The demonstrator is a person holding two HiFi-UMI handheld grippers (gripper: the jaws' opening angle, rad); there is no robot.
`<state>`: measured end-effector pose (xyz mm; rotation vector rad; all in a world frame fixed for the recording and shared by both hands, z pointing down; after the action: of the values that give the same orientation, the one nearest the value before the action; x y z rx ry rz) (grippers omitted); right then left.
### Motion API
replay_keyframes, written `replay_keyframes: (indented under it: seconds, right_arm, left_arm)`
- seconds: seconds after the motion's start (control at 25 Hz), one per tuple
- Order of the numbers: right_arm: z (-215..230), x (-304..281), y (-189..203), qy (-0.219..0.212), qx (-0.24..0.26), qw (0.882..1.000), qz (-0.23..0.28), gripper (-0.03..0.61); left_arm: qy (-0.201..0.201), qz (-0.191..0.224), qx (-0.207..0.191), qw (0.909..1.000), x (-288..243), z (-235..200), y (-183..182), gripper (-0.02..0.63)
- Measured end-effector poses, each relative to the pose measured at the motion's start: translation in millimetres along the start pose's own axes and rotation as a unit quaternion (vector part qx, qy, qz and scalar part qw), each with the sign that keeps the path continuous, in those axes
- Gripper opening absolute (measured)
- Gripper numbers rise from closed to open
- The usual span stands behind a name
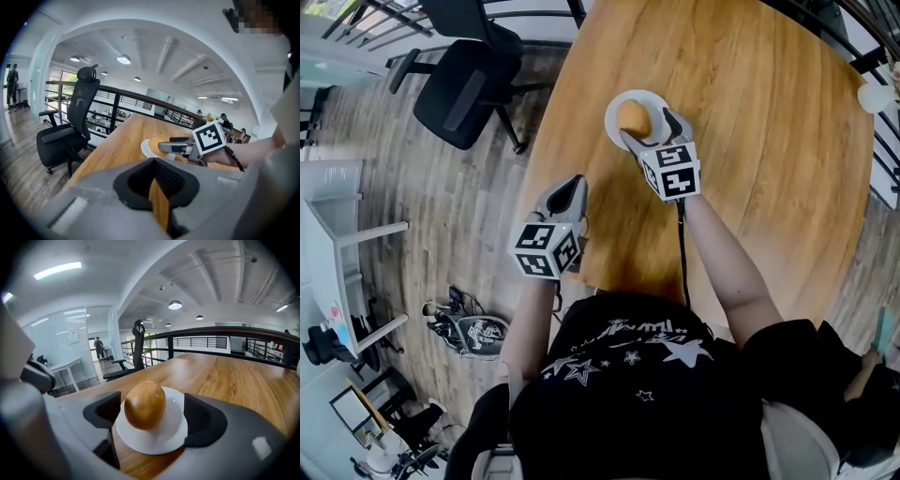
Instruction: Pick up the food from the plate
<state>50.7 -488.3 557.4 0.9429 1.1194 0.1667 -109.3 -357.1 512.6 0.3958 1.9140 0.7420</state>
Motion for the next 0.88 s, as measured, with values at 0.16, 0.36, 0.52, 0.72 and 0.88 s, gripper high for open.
replay_keyframes:
  seconds: [0.16,0.36,0.52,0.72,0.88]
  right_arm:
    - [-3,-12,6,-0.012,0.01,1.0,-0.015,0.413]
    - [-6,-22,8,-0.011,0.023,1.0,-0.014,0.411]
    - [-7,-26,7,0.003,0.027,0.999,-0.018,0.367]
    - [-7,-30,9,0.023,0.043,0.999,-0.025,0.33]
    - [-7,-30,9,0.023,0.048,0.998,-0.03,0.327]
  left_arm:
    - [0.0,-0.007,0.007,1.0,-5,2,4,0.0]
    - [-0.002,-0.01,0.012,0.9999,-7,3,7,0.0]
    - [-0.007,-0.012,0.014,0.9998,-7,-2,9,0.002]
    - [-0.01,-0.012,0.016,0.9998,-3,-6,12,0.002]
    - [-0.008,-0.009,0.016,0.9998,-4,-5,12,0.002]
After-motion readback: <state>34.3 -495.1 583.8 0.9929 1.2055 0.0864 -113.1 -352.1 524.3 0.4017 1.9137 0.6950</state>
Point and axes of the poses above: the fingertips, and each gripper's own axes: x backward along the fingers, z to its right, y out of its underside, the point moved 5 cm from there along x, backward along the fingers, and after that the axes turned 14 degrees about -z, right-handed, at the moved point
